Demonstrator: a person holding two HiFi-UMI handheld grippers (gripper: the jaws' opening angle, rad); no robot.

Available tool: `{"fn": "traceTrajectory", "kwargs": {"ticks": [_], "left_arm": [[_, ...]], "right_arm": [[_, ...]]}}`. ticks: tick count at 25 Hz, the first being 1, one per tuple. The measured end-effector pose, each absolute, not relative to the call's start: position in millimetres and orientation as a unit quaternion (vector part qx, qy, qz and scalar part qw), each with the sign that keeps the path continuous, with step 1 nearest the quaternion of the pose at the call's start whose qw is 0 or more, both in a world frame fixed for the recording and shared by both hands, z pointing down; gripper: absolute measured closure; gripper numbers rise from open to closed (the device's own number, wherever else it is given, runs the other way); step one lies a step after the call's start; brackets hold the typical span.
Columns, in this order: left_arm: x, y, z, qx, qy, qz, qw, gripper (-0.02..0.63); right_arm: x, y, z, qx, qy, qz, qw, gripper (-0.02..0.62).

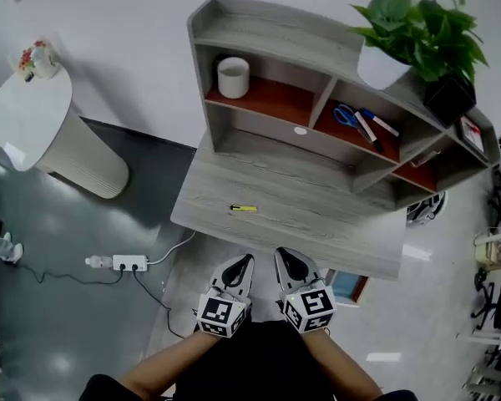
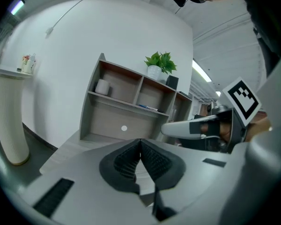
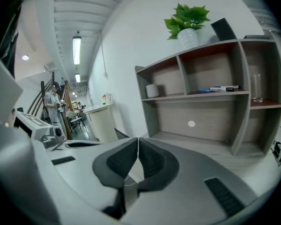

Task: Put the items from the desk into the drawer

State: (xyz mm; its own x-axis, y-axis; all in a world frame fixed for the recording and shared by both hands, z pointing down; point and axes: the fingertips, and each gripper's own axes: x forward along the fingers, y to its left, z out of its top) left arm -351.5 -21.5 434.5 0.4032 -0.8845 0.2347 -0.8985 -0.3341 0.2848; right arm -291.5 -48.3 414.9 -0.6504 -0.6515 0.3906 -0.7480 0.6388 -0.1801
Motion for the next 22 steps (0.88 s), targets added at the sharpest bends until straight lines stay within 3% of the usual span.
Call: {"fn": "traceTrajectory", "kwargs": {"ticks": [10, 22], "left_arm": [[-432, -58, 453, 0.789, -0.583, 0.003, 0.193, 0.591], [-451, -85, 477, 0.76, -0.616, 0.0, 0.206, 0.591]], "right_arm": [[-352, -88, 456, 0.333, -0.902, 0.157, 0.227, 0.575], [-396, -140, 541, 0.224, -0.906, 0.094, 0.347, 0.572]]}}
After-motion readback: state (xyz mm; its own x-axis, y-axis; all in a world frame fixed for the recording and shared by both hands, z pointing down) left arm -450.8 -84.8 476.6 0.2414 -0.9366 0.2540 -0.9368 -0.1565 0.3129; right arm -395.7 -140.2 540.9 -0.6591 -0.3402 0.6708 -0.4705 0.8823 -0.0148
